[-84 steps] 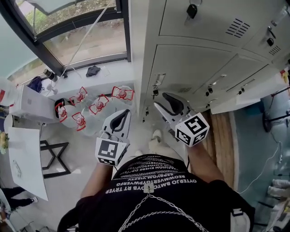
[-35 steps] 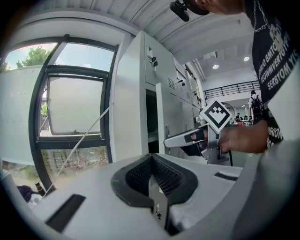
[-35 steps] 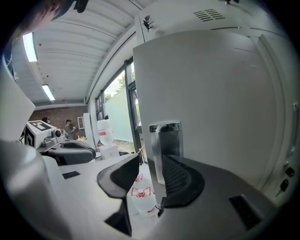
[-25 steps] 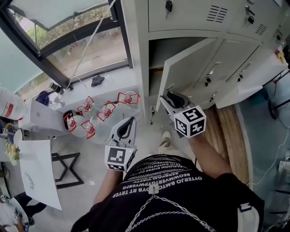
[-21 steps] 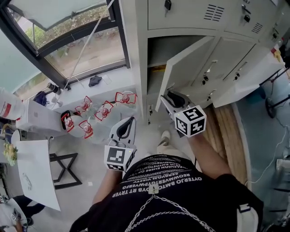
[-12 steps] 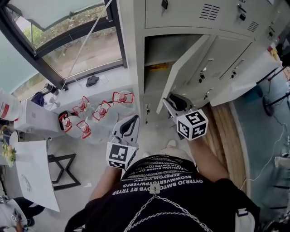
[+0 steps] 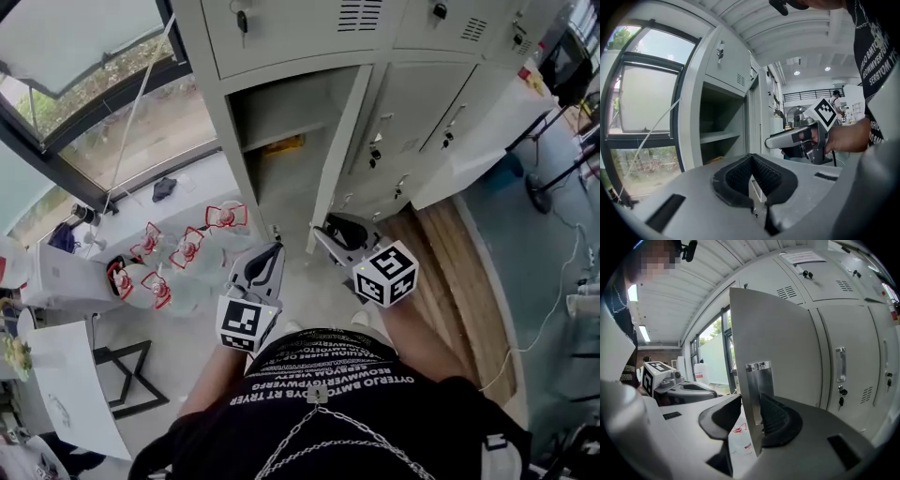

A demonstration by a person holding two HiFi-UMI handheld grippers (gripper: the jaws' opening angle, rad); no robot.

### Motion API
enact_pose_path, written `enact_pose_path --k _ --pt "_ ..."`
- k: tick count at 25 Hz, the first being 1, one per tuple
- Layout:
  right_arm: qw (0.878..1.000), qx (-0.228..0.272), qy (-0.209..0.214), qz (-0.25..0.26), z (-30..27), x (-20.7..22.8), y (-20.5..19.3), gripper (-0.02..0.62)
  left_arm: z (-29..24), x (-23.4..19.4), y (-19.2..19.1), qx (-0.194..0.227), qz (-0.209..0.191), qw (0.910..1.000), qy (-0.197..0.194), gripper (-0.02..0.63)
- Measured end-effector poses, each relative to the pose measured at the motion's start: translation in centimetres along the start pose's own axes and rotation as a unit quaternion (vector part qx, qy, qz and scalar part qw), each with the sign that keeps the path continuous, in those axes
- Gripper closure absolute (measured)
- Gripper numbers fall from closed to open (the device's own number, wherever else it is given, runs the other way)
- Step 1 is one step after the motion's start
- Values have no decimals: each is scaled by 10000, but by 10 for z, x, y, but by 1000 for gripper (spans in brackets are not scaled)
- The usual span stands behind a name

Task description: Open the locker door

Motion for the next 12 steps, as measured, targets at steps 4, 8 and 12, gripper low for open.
enact_pose_path --k 4,8,12 --pt "9998 16 182 28 26 12 3 466 -30 35 -1 -74 -47 9996 -271 607" --pt "9995 -26 325 14 49 23 3 471 -54 68 2 -96 -111 9989 -446 607" --pt "9985 -53 538 -21 66 33 5 471 -73 90 3 -111 -130 9990 -410 607"
Point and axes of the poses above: the fingertips, and each gripper's own axes: z backward along the fingers, x to its right, y out of its top, the point moved 1 cm from there along z, backward along the fingers, and after that the axes turned 15 degrees about x, right-handed, at the moved point
